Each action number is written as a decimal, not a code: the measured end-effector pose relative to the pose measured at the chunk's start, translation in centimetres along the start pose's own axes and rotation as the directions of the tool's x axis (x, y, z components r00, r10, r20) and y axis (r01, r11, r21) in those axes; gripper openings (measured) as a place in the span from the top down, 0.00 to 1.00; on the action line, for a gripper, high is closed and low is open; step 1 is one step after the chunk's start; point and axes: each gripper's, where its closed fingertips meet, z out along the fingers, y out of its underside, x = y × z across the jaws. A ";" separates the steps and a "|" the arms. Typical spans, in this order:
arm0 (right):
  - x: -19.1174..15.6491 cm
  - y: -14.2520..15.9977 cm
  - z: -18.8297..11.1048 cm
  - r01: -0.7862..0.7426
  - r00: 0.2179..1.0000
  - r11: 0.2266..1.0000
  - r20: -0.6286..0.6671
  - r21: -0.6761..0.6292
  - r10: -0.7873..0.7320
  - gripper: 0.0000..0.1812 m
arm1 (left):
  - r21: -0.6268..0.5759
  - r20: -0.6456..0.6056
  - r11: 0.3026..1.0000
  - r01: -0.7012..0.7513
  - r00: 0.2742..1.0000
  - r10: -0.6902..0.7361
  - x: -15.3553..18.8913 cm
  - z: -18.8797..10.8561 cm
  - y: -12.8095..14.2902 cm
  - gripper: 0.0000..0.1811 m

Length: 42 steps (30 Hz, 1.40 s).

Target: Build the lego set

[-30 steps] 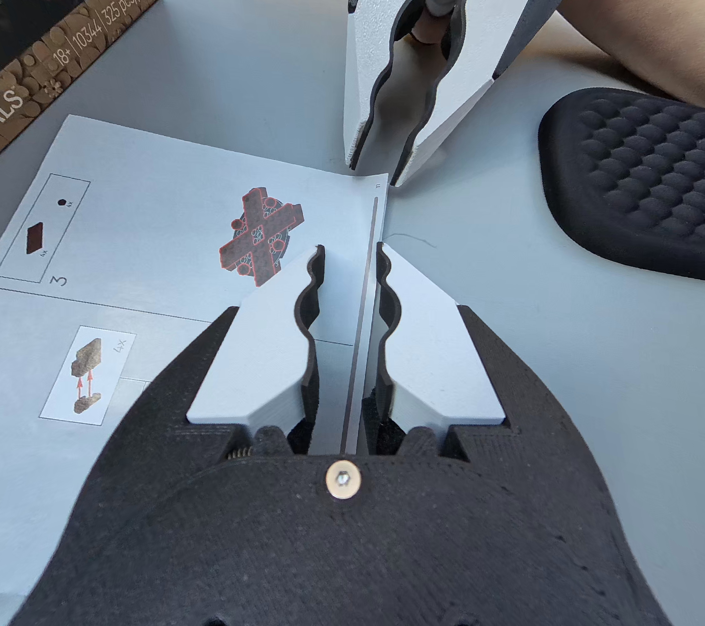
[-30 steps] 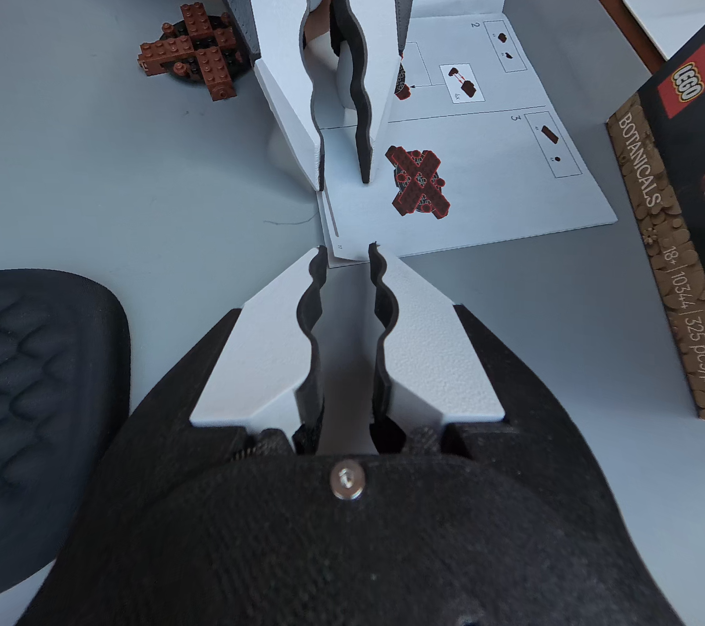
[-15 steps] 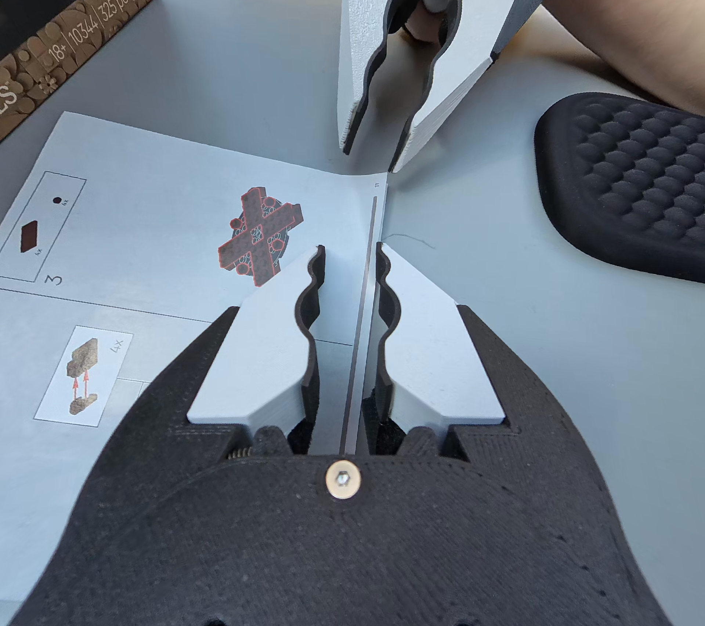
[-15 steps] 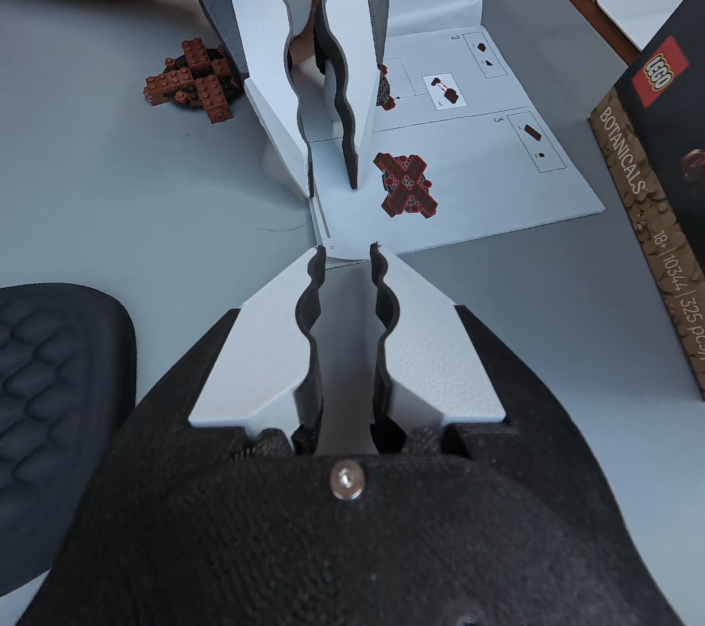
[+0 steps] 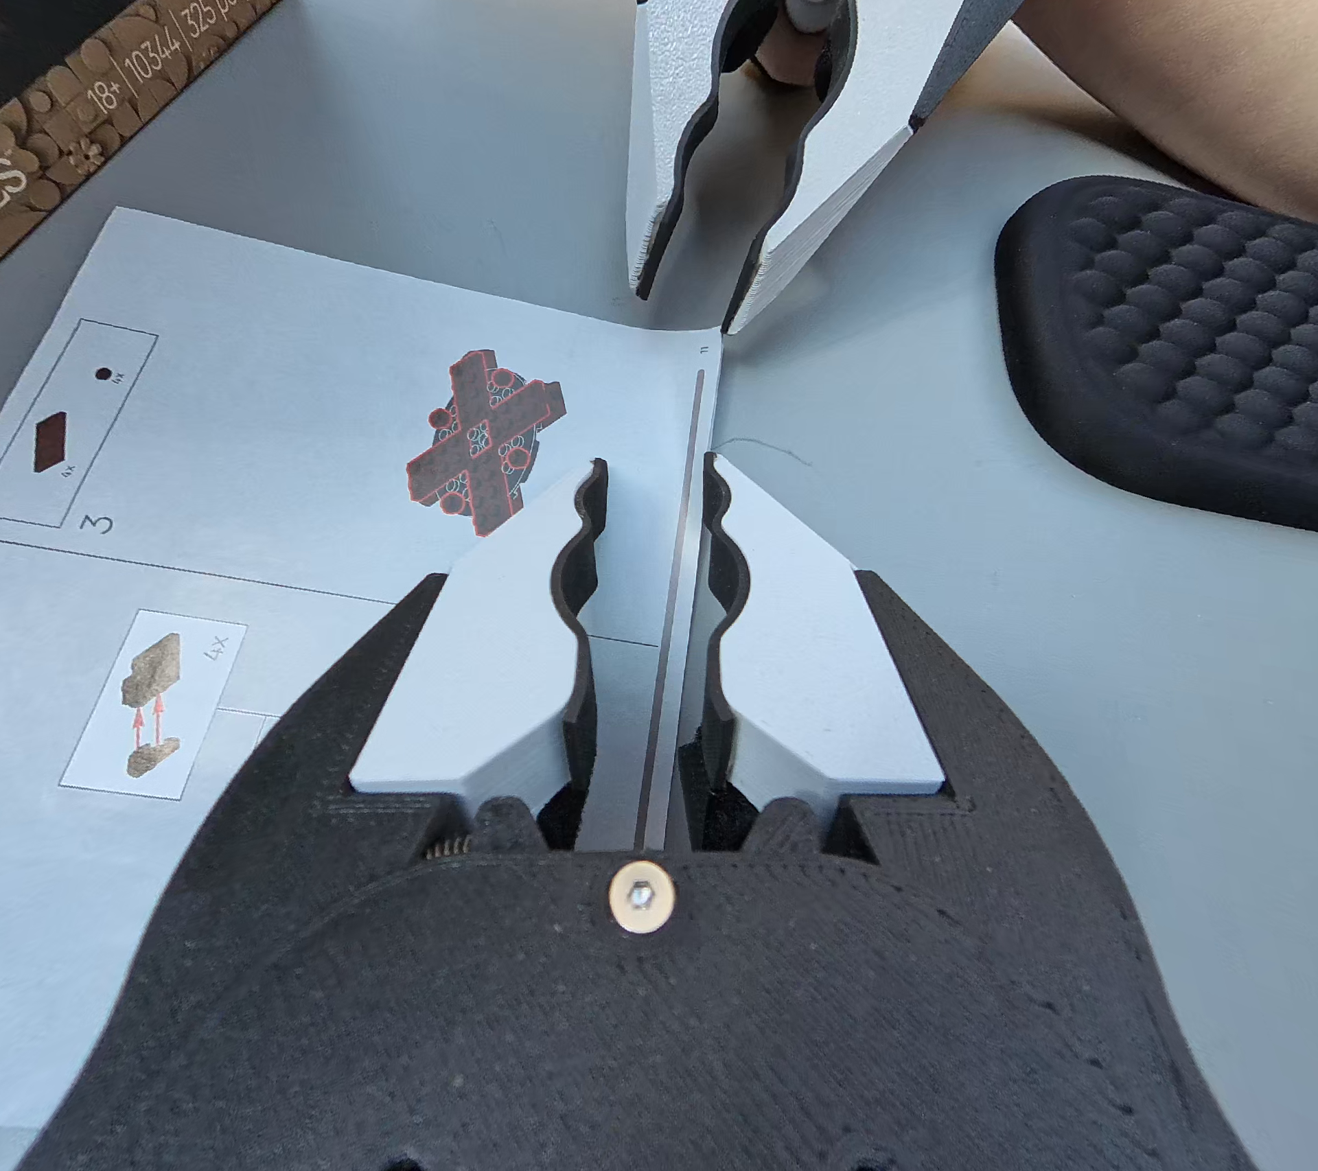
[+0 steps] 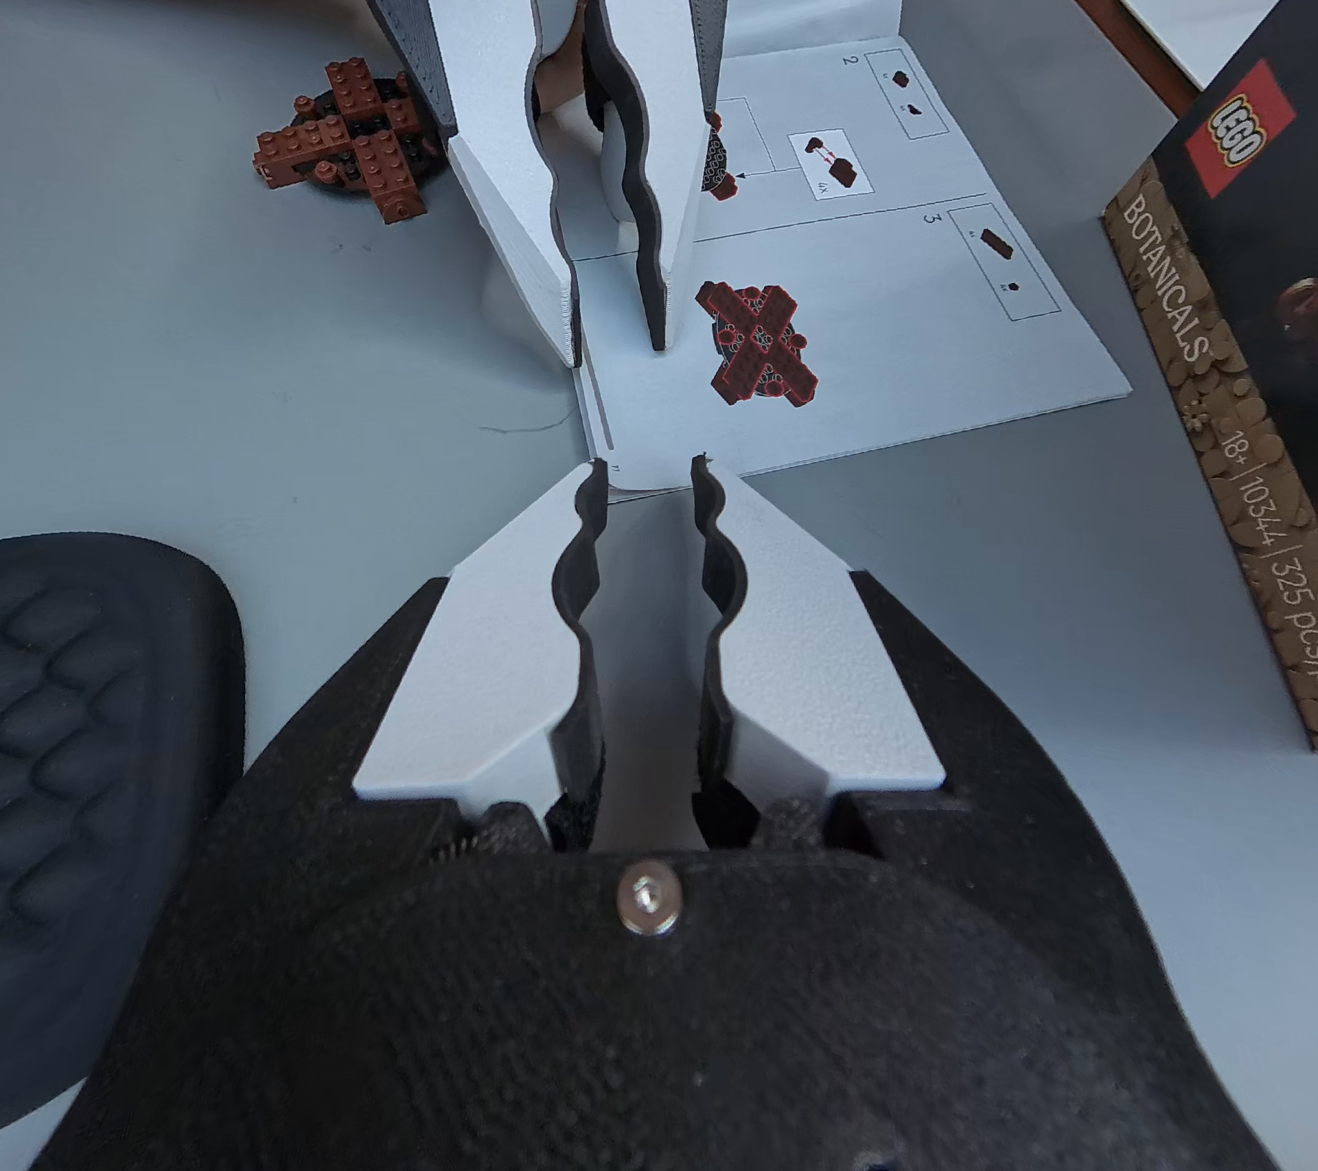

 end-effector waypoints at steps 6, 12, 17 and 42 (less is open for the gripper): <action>0.0 0.0 0.0 0.009 1.000 1.000 -0.005 0.001 -0.009 0.88 | 0.000 -0.001 1.000 0.001 1.000 -0.001 0.0 0.0 0.0 0.86; 0.0 0.1 0.1 0.014 1.000 1.000 -0.007 -0.007 -0.014 0.88 | 0.000 -0.001 1.000 0.001 1.000 -0.001 0.0 0.0 0.0 0.86; 0.1 0.1 0.1 0.024 1.000 1.000 -0.015 -0.010 -0.024 0.89 | 0.003 -0.007 1.000 0.009 1.000 -0.008 0.0 0.0 0.0 0.86; -0.7 0.2 -0.3 0.168 0.985 0.984 -0.026 -0.061 -0.169 0.89 | 0.001 -0.011 1.000 0.000 1.000 0.001 0.1 0.0 0.0 0.85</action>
